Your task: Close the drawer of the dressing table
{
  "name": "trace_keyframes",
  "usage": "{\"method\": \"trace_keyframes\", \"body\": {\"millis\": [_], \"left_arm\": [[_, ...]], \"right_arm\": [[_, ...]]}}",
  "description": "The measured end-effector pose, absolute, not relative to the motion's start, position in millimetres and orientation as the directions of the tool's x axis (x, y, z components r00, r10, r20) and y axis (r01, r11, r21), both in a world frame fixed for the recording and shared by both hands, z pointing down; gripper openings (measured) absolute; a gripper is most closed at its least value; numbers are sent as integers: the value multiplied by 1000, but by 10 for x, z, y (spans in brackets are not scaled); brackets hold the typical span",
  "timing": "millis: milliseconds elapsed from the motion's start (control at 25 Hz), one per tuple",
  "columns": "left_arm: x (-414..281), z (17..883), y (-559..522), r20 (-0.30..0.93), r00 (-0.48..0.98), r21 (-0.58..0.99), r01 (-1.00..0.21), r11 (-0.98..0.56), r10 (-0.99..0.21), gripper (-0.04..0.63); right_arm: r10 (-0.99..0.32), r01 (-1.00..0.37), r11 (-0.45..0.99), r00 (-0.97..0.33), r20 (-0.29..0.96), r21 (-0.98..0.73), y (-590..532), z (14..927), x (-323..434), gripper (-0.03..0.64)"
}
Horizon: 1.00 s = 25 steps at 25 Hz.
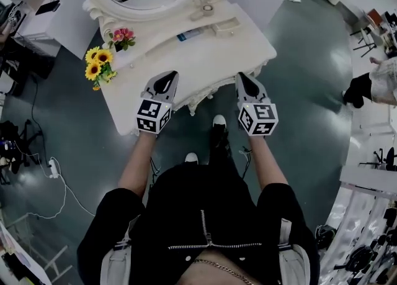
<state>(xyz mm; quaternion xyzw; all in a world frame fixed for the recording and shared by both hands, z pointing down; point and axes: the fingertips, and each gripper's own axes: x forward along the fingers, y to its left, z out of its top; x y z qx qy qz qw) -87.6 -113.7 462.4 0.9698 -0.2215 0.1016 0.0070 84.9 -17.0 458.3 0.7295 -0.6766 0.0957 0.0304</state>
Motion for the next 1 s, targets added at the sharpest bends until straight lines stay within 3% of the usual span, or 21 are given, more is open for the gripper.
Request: {"method": "trace_keyframes", "body": {"millis": [280,680,1000], "left_arm": [[-606,4614,-1774,206,826,-34,-530,-847,-525,21],[-248,4424,-2587,192,660,-46,-733,-679,-726,21],[-179,4471,-2796,194,564,-26,-815,-579,-803,21]], "right_arm": [[-985,-996,19,-33,172,-85,-1008,4568,1261,6],[-948,-960,273,-279,151,-59,-2334,4358,1787,6],[-904,-915,403,-400,148,-11,-2818,4298,1917,6]]}}
